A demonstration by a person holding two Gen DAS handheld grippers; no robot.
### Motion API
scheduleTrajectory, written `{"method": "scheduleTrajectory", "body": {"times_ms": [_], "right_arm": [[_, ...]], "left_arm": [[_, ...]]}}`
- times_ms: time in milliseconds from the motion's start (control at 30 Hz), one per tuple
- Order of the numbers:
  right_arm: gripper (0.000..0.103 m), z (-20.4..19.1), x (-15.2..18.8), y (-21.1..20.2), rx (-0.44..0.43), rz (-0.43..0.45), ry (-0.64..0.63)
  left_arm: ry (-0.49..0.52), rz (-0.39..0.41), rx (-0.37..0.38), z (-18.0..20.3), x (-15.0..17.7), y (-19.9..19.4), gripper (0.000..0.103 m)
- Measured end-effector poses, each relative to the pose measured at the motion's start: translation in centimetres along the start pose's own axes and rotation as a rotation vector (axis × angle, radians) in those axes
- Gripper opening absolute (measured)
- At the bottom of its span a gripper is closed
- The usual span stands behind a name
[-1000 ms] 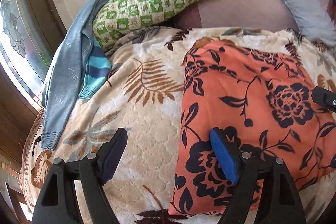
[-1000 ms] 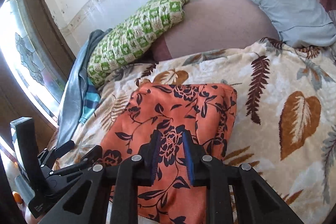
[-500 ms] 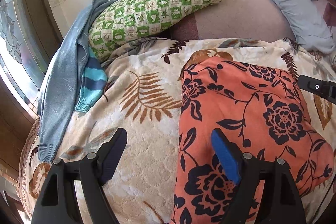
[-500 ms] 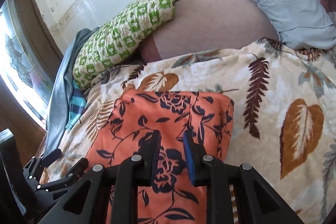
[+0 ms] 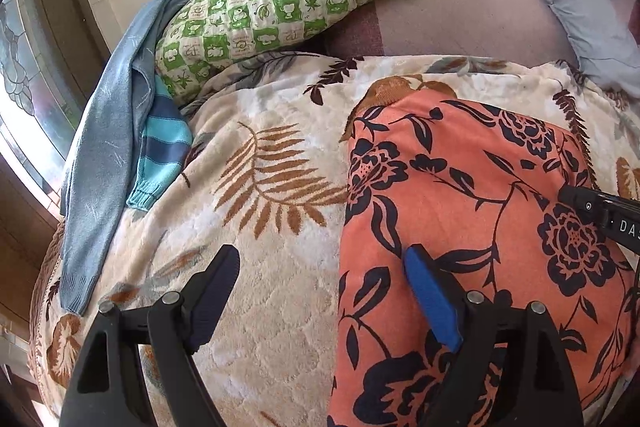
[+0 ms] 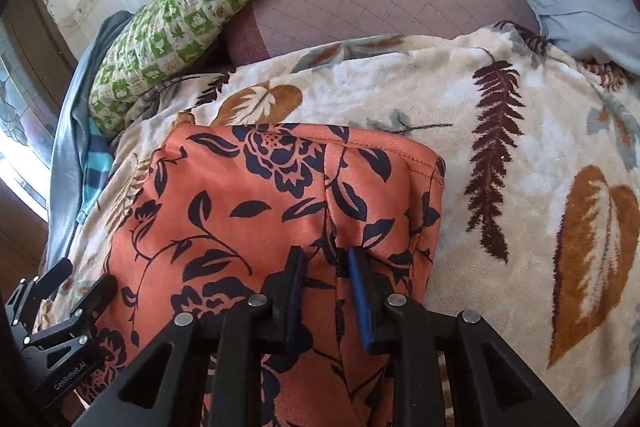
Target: Fold small clothes
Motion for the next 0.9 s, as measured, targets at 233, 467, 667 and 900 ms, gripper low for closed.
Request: {"method": "scheduleTrajectory", "body": {"times_ms": [233, 467, 667, 900], "right_arm": [[0.026, -0.7, -0.8, -6.8, -0.043, 0.115, 0.014], [0.026, -2.0, 1.2, -17.0, -0.016, 0.243, -0.036], [0.026, -3.1, 3.0, -24.7, -0.01, 0.244, -0.083], [0.026, -6.5, 3.0, -33.1, -0.04, 0.323, -0.116]], "left_arm": [[-0.011, 0.028, -0.032, -1.1, -0.5, -4.0, 0.086], [-0.056, 0.134, -0.076, -3.4, 0.0, -13.1, 0.089], [-0.065, 0.178, -0.061, -4.9, 1.2, -20.7, 0.09], [-0.077, 0.316, -0.084, -6.8, 0.1, -29.7, 0.094]]}}
Point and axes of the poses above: each gripper's, at about its wrist camera, not at the fingertips, and y roughly the way its jaws point, z to its right, x to its underside, the point moved 4 cm from there along y, roughly the way its jaws point, and after that the axes turned 10 degrees about z, right-handed, at the moved point
